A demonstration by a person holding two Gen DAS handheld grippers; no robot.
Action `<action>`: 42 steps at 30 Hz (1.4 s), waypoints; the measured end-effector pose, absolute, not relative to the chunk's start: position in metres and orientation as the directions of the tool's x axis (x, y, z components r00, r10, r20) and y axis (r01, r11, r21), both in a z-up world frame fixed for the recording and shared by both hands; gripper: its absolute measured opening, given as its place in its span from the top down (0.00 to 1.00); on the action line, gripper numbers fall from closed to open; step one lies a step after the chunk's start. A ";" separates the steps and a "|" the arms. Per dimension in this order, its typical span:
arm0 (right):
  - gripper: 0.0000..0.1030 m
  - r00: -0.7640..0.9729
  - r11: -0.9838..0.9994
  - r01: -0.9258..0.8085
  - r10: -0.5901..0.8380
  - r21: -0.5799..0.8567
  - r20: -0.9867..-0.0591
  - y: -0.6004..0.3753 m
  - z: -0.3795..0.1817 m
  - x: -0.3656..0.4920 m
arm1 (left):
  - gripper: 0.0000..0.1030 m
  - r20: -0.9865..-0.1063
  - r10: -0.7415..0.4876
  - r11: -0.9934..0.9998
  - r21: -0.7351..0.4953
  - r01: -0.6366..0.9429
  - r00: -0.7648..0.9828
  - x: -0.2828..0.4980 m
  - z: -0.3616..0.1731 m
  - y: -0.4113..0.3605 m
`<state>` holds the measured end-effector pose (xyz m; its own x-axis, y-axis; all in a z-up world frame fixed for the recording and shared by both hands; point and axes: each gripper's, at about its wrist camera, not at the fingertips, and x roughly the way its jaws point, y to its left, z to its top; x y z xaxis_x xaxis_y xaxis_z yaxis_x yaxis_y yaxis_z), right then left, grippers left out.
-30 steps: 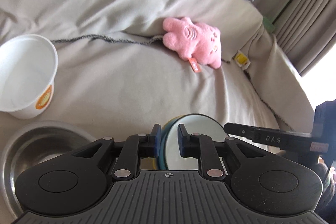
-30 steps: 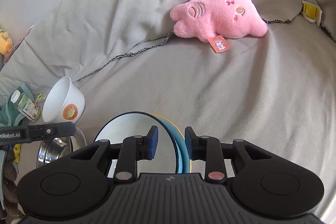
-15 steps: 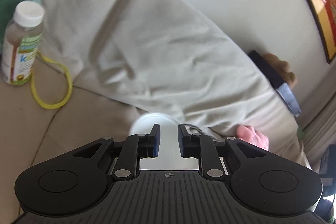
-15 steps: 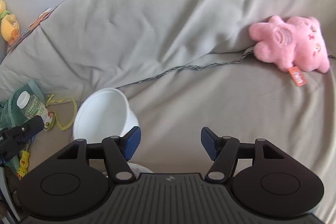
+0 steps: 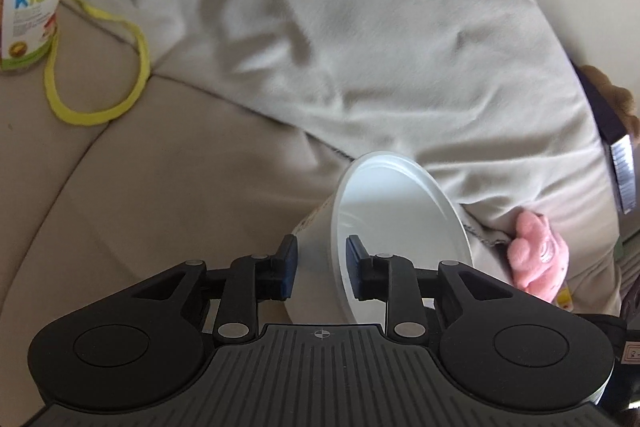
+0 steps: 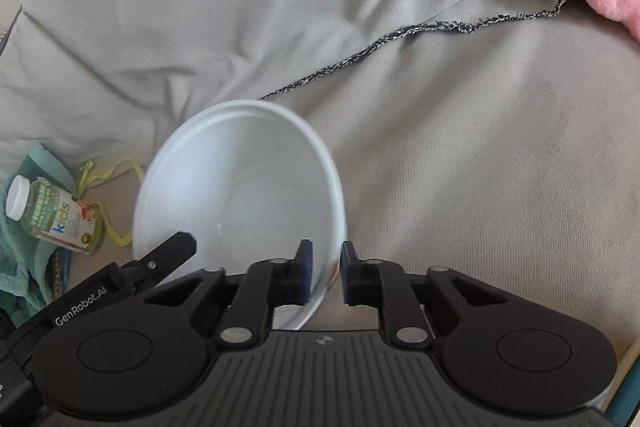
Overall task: Organize plates and bowls
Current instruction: 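Grasp the rim of the white plastic bowl with the right gripper, then lower the white plastic bowl into the blue bowl with the right gripper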
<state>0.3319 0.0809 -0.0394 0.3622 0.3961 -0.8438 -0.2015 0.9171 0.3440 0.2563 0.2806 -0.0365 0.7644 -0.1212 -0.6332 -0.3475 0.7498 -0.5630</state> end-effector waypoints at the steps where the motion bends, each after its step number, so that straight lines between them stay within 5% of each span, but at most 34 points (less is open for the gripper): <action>1: 0.87 0.362 0.917 -0.202 0.396 0.344 -0.844 0.081 -0.039 0.332 | 0.72 -0.611 -0.109 0.773 -0.548 -0.320 0.784 0.253 -0.023 0.271; 9: 0.83 0.488 0.875 -0.365 0.472 0.320 -0.734 -0.033 0.057 0.260 | 0.71 -0.445 -0.277 0.853 -0.522 0.005 0.851 0.209 0.075 0.163; 18: 0.79 0.534 0.938 -0.280 0.329 0.204 -0.779 -0.175 0.034 0.208 | 0.68 -0.610 -0.397 0.885 -0.453 0.110 0.686 0.205 0.034 0.025; 25: 0.71 0.553 0.911 -0.270 0.411 0.310 -0.725 -0.207 -0.006 0.209 | 0.68 -0.692 -0.263 0.939 -0.344 0.013 0.673 0.211 0.014 -0.006; 30: 0.56 0.590 0.884 -0.275 0.466 0.379 -0.659 -0.214 -0.010 0.206 | 0.68 -0.677 -0.197 0.958 -0.287 -0.008 0.709 0.204 0.023 -0.014; 42: 0.54 0.651 0.840 -0.202 0.500 0.504 -0.571 -0.239 -0.025 0.210 | 0.68 -0.617 -0.118 0.981 -0.196 -0.007 0.778 0.197 0.054 -0.046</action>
